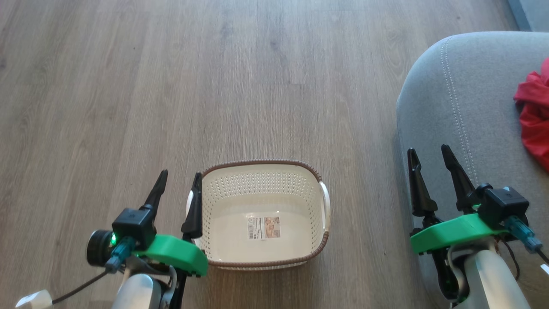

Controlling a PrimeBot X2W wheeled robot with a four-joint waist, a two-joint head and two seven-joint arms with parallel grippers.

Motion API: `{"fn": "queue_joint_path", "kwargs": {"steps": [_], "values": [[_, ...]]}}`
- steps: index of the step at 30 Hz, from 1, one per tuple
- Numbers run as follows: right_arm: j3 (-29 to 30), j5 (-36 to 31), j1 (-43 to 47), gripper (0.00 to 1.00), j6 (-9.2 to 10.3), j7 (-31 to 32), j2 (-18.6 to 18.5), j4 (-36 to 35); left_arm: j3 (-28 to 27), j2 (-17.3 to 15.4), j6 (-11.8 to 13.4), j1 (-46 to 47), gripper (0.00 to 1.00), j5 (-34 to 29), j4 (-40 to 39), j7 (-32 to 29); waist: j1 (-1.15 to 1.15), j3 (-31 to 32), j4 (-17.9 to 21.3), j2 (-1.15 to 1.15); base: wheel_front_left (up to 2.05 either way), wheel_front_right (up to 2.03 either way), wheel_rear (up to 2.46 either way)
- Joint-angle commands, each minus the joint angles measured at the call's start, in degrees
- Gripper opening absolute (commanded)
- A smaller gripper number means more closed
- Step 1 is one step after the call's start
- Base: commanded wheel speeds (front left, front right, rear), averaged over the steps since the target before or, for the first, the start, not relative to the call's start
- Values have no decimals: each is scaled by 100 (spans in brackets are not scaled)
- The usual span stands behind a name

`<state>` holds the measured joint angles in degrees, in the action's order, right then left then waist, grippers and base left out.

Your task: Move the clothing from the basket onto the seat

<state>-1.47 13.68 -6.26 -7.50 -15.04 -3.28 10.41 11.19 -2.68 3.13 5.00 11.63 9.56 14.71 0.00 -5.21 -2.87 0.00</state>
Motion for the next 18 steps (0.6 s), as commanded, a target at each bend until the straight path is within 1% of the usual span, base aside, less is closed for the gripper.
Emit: {"fn": "queue_joint_path", "kwargs": {"steps": [1, 9, 18], "values": [[-150, 42, -137, 100, 1, 4, 40, -186, -203, -20, -49, 101, 100, 54, -149, 29, 0, -9, 7, 0, 0, 0, 0], [-173, 85, -159, 100, 1, 4, 40, -210, -266, -20, -172, 115, 100, 170, -124, 29, 0, -48, 50, 0, 0, 0, 0], [-180, 118, -154, 100, 1, 4, 40, -171, -309, -20, -233, 129, 100, 162, -153, 29, 0, -49, 93, 0, 0, 0, 0]]}}
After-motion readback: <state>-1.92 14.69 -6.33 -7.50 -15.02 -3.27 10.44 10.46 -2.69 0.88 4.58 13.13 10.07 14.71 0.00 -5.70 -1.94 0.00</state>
